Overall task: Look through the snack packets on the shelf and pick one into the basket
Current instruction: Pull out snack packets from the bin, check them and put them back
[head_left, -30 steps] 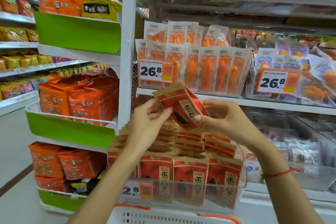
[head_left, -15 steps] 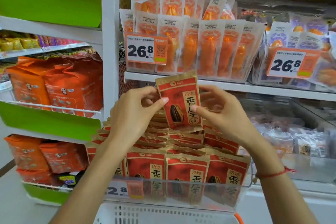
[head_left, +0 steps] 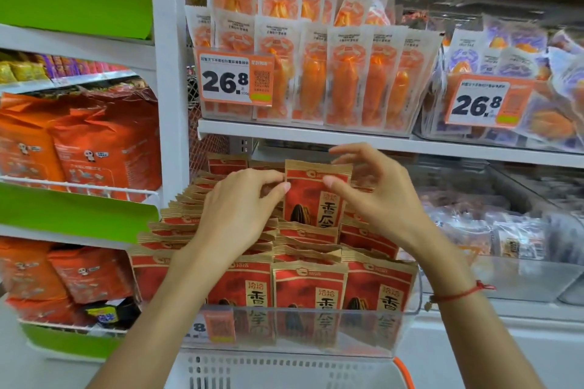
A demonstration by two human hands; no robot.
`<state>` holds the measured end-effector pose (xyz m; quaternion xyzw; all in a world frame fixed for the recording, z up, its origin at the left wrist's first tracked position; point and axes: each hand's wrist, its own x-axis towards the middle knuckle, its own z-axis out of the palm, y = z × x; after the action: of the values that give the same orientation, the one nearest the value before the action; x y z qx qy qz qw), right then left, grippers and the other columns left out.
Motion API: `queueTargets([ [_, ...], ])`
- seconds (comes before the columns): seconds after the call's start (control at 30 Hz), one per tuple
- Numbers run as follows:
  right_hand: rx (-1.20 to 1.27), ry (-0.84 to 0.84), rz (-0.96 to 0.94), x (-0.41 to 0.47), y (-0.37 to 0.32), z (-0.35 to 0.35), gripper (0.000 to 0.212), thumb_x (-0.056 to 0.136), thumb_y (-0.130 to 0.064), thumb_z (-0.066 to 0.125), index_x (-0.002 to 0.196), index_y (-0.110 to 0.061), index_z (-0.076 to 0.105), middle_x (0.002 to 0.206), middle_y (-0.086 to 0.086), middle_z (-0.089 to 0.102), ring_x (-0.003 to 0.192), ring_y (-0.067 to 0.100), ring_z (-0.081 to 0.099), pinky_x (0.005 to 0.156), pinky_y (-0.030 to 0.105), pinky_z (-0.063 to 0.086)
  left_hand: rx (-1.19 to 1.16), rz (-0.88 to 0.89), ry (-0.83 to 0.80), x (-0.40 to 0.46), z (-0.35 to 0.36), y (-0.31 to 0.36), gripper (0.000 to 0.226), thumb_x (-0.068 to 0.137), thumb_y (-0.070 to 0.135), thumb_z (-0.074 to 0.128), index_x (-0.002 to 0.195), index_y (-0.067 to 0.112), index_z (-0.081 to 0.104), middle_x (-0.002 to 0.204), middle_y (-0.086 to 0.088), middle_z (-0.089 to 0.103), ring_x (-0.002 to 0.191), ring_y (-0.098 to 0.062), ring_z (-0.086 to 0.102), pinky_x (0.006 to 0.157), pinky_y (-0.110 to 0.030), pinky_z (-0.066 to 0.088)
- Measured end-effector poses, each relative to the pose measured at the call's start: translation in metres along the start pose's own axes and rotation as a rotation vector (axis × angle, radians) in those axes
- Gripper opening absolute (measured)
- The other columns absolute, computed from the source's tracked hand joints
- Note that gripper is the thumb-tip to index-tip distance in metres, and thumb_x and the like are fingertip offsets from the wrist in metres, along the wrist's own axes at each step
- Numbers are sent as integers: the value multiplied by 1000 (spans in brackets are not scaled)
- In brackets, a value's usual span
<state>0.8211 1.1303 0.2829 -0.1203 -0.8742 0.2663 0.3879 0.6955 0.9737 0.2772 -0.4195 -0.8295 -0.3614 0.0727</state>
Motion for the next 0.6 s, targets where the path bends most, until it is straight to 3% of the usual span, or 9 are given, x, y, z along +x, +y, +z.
queueTargets([
  [0.07, -11, 62, -51, 1, -5, 1, 13, 85, -34, 71, 97, -32, 70, 88, -18, 70, 84, 2, 64, 78, 30, 54, -30, 30, -13, 0, -1, 2, 35, 98, 43, 47, 130, 34, 60, 124, 12, 65, 120, -13, 57, 100, -39, 46],
  [0.13, -144, -39, -23, 1, -4, 5, 4, 85, -34, 72, 89, -33, 73, 83, -18, 71, 83, 0, 65, 78, 35, 56, -34, 72, -20, 0, -4, 3, 37, 100, 40, 44, 137, 38, 51, 130, 17, 59, 124, -8, 51, 101, -36, 44],
  [0.2, -277, -162, 29, -1, -2, 10, 5, 85, -37, 72, 88, -34, 75, 85, -15, 72, 84, 1, 63, 77, 37, 56, 11, 121, -63, -2, -10, 6, 38, 102, 38, 41, 140, 43, 42, 132, 22, 50, 129, -4, 42, 97, -30, 37],
  [0.27, -304, -184, 47, -2, -1, 12, 7, 85, -37, 71, 90, -34, 75, 92, -13, 70, 88, 4, 61, 76, 37, 55, 77, 158, -146, -4, -14, 6, 37, 103, 35, 37, 138, 45, 42, 124, 27, 42, 130, 1, 34, 93, -26, 33],
  [0.4, -351, -149, 96, 1, -7, 0, 3, 84, -39, 72, 86, -39, 75, 87, -14, 66, 84, 7, 58, 70, 31, 49, 187, 201, -281, -5, -11, -2, 40, 104, 25, 34, 139, 42, 43, 143, 25, 42, 135, 0, 27, 110, -32, 29],
  [0.47, -393, -186, 136, 1, -8, -1, 2, 83, -39, 73, 84, -38, 75, 80, -16, 66, 76, 5, 56, 64, 27, 44, 209, 186, -293, -3, -7, -5, 41, 103, 25, 33, 138, 43, 45, 143, 23, 42, 133, 0, 28, 110, -33, 26],
  [0.6, -472, -277, 177, -1, -6, 7, 7, 85, -38, 72, 89, -36, 77, 87, -13, 69, 75, 5, 54, 62, 25, 41, 261, 178, -319, -4, 1, -2, 41, 102, 30, 30, 137, 42, 48, 143, 19, 44, 130, -1, 29, 111, -32, 23],
])
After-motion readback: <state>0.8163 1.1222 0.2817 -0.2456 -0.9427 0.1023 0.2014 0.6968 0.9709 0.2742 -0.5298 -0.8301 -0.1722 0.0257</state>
